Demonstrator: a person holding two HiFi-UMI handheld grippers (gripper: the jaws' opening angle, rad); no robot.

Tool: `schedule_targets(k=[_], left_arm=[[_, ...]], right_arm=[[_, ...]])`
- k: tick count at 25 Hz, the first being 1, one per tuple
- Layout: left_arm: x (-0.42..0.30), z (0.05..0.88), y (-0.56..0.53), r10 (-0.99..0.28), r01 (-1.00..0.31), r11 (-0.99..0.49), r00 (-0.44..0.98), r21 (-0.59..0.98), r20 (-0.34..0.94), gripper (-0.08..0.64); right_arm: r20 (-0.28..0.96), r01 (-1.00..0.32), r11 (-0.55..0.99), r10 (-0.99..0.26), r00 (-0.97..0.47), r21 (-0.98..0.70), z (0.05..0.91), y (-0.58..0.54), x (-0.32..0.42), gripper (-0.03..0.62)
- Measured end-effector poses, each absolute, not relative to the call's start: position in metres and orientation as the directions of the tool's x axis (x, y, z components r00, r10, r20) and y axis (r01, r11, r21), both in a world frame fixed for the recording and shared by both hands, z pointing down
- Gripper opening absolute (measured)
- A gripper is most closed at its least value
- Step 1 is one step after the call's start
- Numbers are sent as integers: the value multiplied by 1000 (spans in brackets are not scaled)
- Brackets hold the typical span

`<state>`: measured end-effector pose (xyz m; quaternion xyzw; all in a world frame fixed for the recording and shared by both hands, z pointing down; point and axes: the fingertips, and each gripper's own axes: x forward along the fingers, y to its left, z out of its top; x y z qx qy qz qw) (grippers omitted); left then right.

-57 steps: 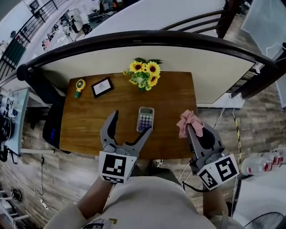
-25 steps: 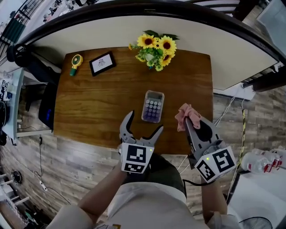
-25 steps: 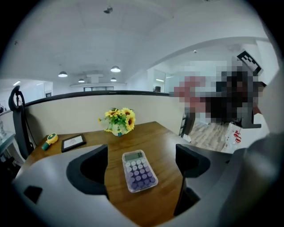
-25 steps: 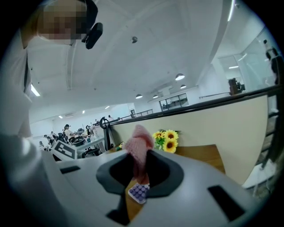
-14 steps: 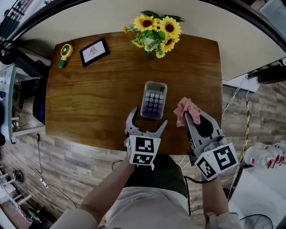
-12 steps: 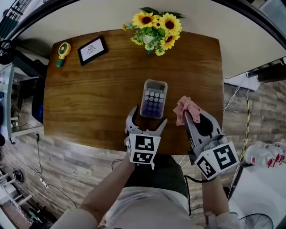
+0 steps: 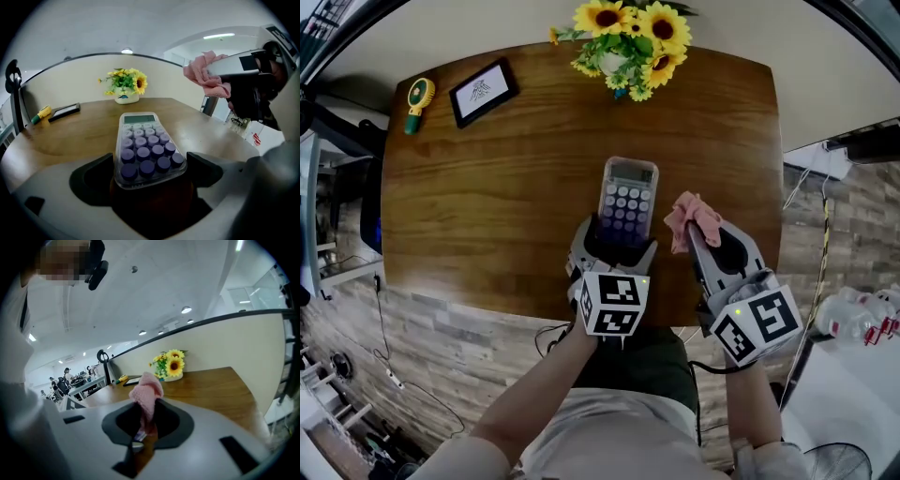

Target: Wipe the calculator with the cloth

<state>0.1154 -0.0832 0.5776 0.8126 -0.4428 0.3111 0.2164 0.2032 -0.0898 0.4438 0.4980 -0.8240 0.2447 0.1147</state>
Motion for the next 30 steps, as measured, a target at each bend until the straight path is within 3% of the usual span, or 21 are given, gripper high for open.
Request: schedule_targets(k=[14, 24, 30], left_arm=[[116, 579, -83, -576, -846, -529, 413, 63, 705, 468], [116, 580, -83, -566, -843, -534, 419, 72, 710, 468], [115, 580, -83, -565, -843, -533, 417, 71, 712, 468]], right_arm=[[497, -876, 421, -722, -481, -235, 490, -144, 176, 51], [641, -815, 527, -545, -541, -239, 543, -127, 141, 48], [691, -702, 683, -409, -597, -202, 542, -99, 123, 46]])
